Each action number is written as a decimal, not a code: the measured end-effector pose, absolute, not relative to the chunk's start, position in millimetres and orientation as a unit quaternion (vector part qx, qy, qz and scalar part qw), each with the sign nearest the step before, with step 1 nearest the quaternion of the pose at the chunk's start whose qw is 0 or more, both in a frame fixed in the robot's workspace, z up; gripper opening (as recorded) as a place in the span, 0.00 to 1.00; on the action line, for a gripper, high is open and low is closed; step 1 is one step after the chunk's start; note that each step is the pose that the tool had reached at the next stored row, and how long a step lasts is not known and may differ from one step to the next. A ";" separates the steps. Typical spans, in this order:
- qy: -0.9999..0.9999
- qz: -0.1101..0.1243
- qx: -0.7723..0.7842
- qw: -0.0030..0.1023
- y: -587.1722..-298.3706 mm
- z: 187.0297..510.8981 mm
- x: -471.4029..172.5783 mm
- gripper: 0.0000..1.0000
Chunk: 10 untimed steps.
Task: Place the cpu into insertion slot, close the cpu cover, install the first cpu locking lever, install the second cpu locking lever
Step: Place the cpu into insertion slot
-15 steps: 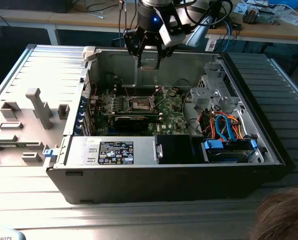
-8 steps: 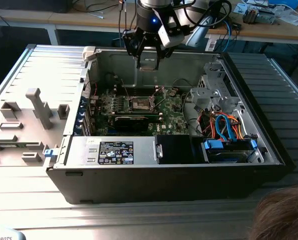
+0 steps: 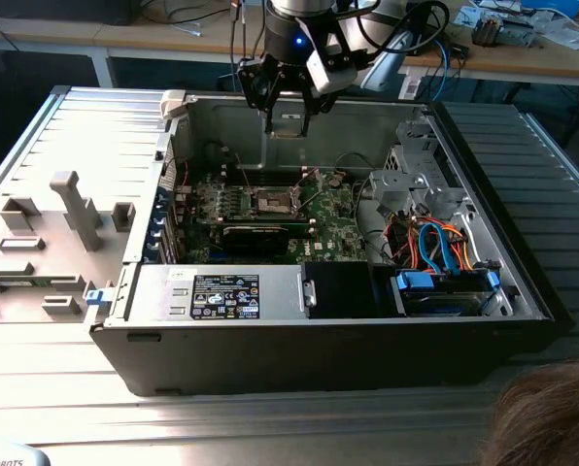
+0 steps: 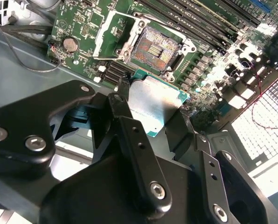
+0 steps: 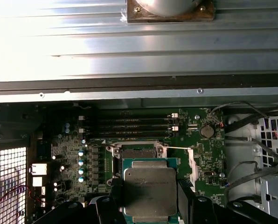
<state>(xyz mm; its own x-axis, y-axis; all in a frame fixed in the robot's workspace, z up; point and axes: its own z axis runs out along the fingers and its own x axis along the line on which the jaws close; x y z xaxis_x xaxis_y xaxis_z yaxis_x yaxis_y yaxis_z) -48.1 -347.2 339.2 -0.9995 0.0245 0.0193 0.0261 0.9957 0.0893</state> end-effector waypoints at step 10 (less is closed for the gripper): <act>-0.999 -0.045 -0.013 0.009 -347.2 337.7 -49.2 0.55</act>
